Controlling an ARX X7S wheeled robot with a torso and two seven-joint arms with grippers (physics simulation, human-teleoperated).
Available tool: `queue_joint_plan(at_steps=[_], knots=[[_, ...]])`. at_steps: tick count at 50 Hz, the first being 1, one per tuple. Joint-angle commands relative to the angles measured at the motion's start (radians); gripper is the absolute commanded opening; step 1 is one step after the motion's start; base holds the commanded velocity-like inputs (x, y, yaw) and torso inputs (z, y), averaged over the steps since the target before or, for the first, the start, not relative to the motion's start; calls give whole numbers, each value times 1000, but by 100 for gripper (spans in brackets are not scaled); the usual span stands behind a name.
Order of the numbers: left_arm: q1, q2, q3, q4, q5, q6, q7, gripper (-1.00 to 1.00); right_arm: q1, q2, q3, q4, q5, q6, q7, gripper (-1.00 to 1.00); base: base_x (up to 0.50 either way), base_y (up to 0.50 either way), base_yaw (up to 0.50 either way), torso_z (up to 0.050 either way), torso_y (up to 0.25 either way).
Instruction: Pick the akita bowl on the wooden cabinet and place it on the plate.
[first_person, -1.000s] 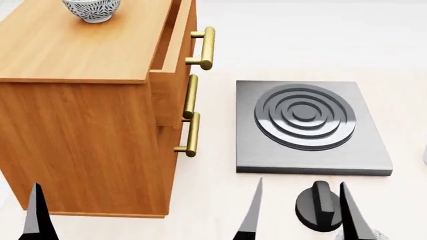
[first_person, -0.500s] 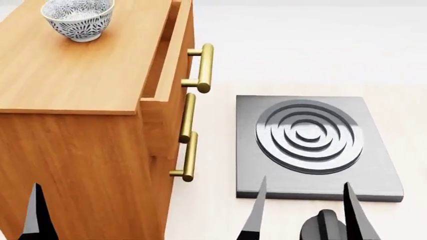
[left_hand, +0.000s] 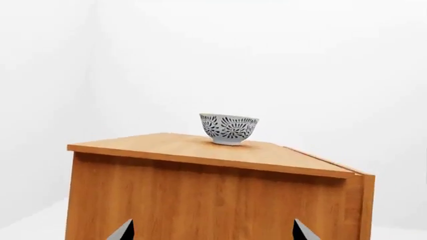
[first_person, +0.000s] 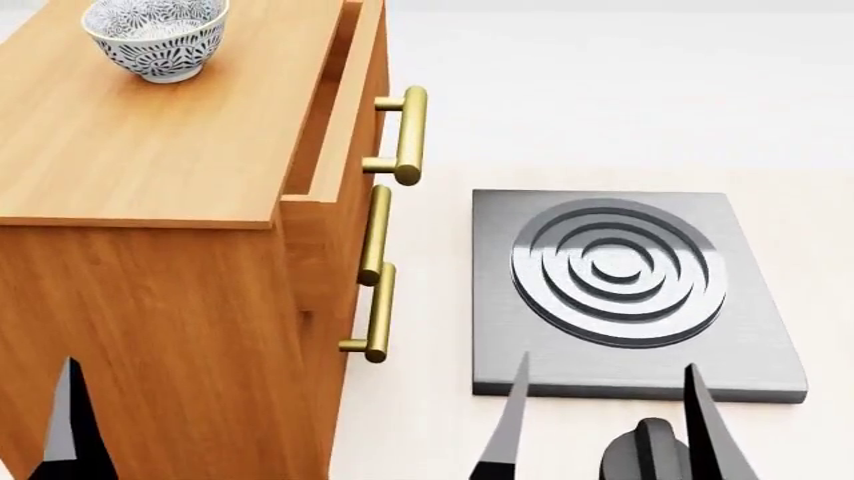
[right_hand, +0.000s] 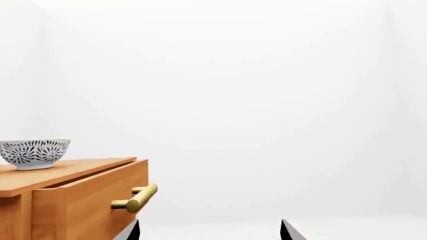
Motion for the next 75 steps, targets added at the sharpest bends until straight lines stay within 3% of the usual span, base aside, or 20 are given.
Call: queue_joint_plan(at_steps=[1,18,34,40,43,46,62,75], knots=[[-67,-31,0,130,-11,-130,-30,100,4,3,-10,-5,-4,5,5,100,0,0,0,0,0],[-195,-71,-12,350,-80,-332,-93,100,5,14,-18,-18,4,12,4,100,0,0,0,0,0],[-202,-98,9,380,-101,-323,-132,100,4,18,-24,-16,-3,2,9,100,180,0,0,0,0],[-286,-231,94,385,-178,-297,-283,100,6,20,-28,-14,-3,5,9,100,0,0,0,0,0],[-484,-390,254,386,-289,-274,-469,100,8,20,-32,-13,-5,5,10,100,0,0,0,0,0],[-651,-463,372,385,-380,-270,-575,100,8,21,-33,-12,-3,4,10,100,0,0,0,0,0],[-873,-347,384,179,-475,-310,-460,100,11,24,-37,-11,-1,3,14,100,0,0,0,0,0],[-960,-272,387,66,-489,-302,-404,100,9,27,-43,-11,-3,1,17,100,0,0,0,0,0]])
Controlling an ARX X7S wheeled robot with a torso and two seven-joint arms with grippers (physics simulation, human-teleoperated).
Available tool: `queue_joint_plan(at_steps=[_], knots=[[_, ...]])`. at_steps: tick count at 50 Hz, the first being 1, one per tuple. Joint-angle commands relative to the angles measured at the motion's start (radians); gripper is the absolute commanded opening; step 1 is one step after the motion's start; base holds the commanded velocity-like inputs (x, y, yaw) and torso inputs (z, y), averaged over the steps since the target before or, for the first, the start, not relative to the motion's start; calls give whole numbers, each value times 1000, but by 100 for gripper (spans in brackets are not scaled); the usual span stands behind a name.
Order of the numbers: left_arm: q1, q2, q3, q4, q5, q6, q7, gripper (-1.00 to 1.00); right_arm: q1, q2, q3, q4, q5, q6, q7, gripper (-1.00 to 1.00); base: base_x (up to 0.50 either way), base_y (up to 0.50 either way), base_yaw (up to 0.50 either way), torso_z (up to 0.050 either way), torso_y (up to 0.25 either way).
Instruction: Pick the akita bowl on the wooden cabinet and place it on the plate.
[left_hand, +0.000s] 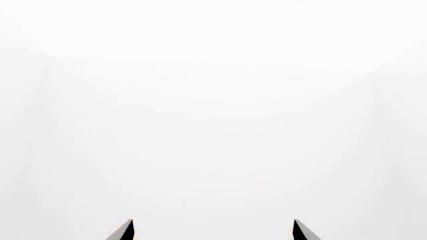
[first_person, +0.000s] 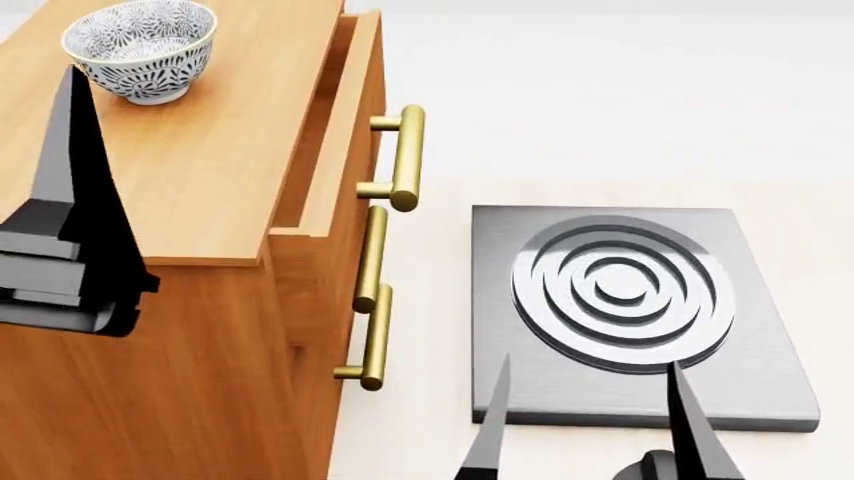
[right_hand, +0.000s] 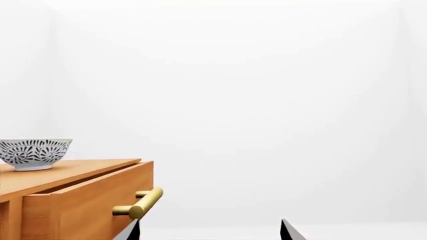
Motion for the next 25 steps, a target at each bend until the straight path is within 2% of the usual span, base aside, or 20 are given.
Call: queue_joint_plan(at_steps=[1,12,25], knots=[[-101,47,12,-92,-35,1,29,100,0,3,-5,0,0,-2,2,100,0,0,0,0,0],[-272,179,12,-320,-81,2,145,100,-1,8,-4,-2,3,-4,6,100,0,0,0,0,0],[-405,278,4,-523,-94,12,221,100,-1,13,-2,-6,9,-5,9,100,0,0,0,0,0]])
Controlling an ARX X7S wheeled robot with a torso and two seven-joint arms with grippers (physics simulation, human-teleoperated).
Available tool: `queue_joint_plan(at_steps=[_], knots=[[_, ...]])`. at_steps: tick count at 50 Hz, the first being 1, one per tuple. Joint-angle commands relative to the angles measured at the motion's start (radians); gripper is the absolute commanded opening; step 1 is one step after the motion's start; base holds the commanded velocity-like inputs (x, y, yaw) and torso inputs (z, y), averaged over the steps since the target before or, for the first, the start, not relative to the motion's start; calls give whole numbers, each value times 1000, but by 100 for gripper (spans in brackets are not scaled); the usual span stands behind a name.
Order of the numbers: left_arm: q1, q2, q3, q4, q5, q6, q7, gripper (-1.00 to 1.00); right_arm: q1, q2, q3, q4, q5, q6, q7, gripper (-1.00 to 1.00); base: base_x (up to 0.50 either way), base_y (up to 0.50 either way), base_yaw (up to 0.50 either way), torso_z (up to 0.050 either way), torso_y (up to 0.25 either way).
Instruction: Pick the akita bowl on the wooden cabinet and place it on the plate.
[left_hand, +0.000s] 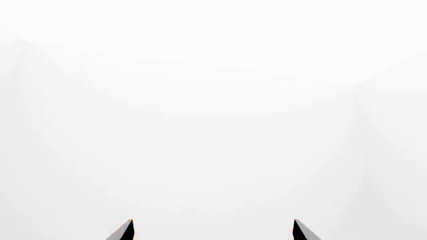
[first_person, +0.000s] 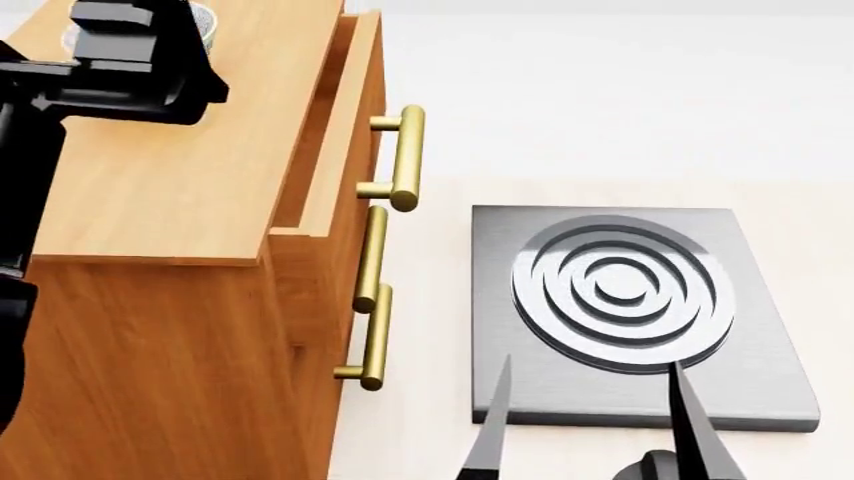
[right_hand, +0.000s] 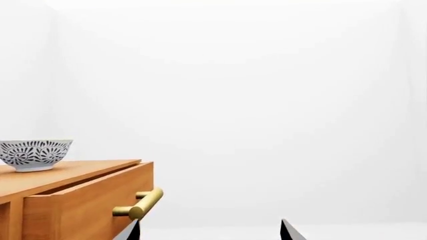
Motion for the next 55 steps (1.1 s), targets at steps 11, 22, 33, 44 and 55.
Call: queue_joint_plan(at_steps=[11,22,33,44,55], knots=[[-229,160,-2,-340,-4,17,129,100,-1,9,4,-3,13,-7,4,100,0,0,0,0,0],[-392,188,-10,-511,-10,-32,189,100,-2,12,-6,-11,10,-4,5,100,0,0,0,0,0],[-557,193,-30,-668,-36,-117,224,100,-1,16,-9,-26,12,0,9,100,0,0,0,0,0],[-694,220,-11,-878,-14,-171,274,100,-1,18,-12,-25,15,-6,9,100,0,0,0,0,0],[-842,247,17,-1151,24,-220,340,100,-1,21,-11,-28,22,-8,12,100,0,0,0,0,0]])
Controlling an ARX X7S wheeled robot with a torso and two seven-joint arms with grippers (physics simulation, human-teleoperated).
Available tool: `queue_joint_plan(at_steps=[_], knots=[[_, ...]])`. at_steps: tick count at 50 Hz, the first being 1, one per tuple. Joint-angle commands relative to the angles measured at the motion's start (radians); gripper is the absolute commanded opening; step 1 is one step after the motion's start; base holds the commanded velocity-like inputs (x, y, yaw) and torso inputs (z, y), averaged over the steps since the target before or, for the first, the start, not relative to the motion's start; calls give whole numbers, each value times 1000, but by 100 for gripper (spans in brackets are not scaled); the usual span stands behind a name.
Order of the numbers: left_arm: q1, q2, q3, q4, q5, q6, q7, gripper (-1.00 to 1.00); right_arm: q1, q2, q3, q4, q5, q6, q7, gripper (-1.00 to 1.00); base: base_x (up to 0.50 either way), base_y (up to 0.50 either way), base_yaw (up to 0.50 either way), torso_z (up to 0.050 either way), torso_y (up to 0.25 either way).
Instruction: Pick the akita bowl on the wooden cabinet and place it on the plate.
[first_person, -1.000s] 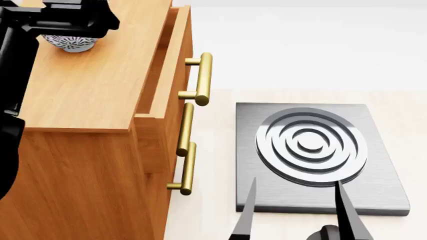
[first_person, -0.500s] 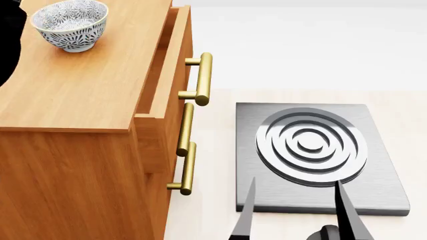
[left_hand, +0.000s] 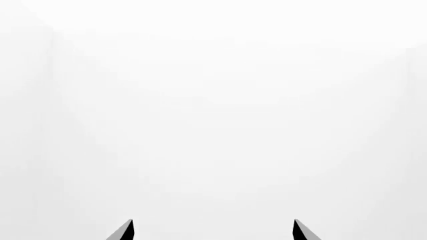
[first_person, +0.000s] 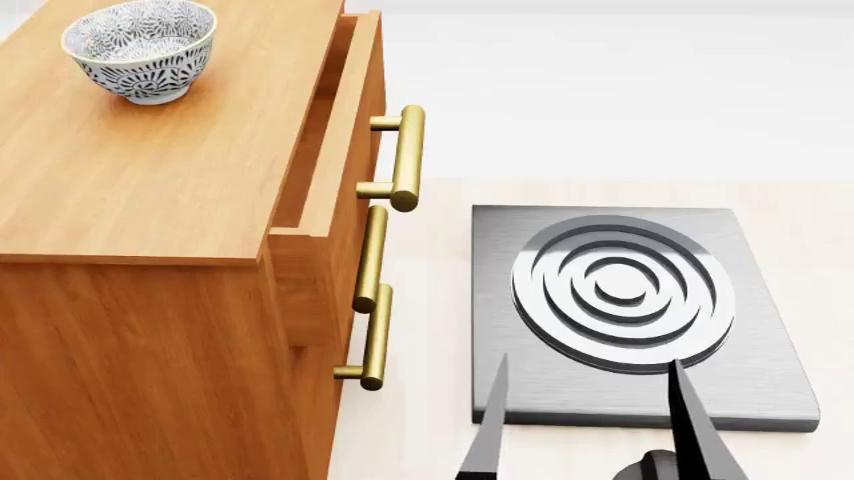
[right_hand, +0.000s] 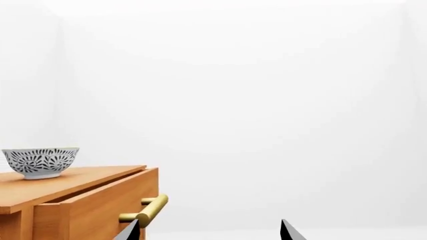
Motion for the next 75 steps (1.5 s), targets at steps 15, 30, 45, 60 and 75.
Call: queue_joint_plan(at_steps=[15,30,45,60,75], knots=[[-151,-15,67,-204,61,-118,17,100,3,6,-10,-6,2,2,5,100,0,0,0,0,0],[-125,-30,49,-164,44,-125,-13,100,5,9,-16,-3,-1,1,8,100,0,0,0,0,0],[-109,-49,38,-112,19,-135,0,100,7,12,-18,-2,1,-2,12,100,0,0,0,31,0],[-99,-56,3,-87,-16,-129,-3,100,7,15,-21,-1,5,-4,14,100,0,0,0,0,-129],[-95,-68,6,-64,-17,-136,-8,100,10,18,-25,-4,5,-1,18,100,0,0,0,0,-238]])
